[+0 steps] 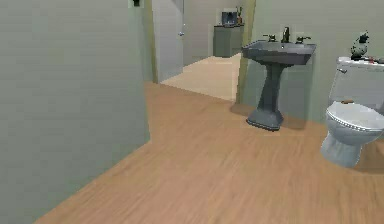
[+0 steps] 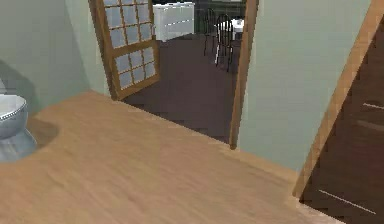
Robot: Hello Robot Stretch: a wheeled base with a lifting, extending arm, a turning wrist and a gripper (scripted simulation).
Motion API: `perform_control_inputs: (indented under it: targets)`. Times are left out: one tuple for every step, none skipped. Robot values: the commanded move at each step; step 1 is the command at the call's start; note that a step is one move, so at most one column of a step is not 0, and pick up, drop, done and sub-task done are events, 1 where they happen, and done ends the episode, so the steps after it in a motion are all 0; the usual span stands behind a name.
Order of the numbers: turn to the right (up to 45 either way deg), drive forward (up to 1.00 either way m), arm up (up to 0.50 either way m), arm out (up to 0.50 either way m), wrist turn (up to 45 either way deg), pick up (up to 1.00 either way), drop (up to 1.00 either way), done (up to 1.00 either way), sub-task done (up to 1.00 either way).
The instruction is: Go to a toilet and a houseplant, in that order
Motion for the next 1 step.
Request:
perform_control_inputs:
  targets:
    - [0.0, 1.0, 0.0, 0.0, 0.0, 0.0, 0.0, 0.0, 0.0]
